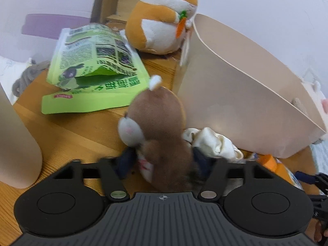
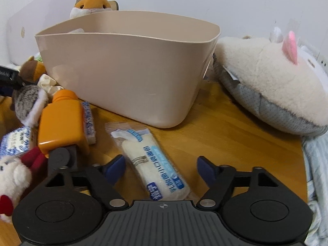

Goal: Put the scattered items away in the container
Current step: 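Grasp the brown squirrel plush with the left gripper while the right grasps the bread packet, then lift both items over the beige basket and open both grippers to drop them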

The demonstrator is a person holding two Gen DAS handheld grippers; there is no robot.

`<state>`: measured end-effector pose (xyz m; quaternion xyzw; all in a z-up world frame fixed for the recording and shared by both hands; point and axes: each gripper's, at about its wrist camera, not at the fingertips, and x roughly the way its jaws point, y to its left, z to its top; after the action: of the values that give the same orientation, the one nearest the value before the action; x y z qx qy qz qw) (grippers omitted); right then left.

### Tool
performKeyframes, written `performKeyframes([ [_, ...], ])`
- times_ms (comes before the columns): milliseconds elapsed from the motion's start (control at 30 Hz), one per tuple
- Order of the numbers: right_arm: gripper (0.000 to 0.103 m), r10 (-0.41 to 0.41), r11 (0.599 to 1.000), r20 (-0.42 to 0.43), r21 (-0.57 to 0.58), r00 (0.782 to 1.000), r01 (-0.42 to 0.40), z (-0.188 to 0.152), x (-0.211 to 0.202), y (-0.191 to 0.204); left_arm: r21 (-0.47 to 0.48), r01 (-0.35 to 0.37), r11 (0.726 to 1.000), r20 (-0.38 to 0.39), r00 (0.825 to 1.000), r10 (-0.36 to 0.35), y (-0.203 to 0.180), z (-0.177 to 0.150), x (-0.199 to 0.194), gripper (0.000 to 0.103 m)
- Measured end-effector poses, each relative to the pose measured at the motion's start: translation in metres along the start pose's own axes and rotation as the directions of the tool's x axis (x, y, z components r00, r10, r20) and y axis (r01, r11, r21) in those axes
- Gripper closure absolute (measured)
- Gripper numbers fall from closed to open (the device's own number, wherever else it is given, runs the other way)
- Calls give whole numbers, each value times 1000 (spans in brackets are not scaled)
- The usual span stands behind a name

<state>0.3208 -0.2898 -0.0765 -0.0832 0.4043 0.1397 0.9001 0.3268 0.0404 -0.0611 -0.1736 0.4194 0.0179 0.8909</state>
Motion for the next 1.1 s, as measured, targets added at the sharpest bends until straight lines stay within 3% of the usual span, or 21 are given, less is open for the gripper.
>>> performKeyframes([
  [100,57,33,999,-3,23,999,-33,-1,-3,-1,18,4,1000,-2,1000,-4,0,-3,-2,49],
  [233,68,34,999,-17,8,999,-33,-2,-8,6,35,2,999,1,1000,-2,-1,-8,-6,50],
  [467,74,6,1000,-11,-8,1000,-6,-7,-16,16,88,-12,996,13,1000,11,-5,-20,-19,52],
  [767,76,13,1000,0,-14,1000,-13,-16,-34,19,88,-8,996,22,1000,6,2,-33,-37,53],
  [1100,76,-2,1000,71,-19,997,3,-15,-71,25,115,7,993,71,997,-15,-1,-38,-66,53],
])
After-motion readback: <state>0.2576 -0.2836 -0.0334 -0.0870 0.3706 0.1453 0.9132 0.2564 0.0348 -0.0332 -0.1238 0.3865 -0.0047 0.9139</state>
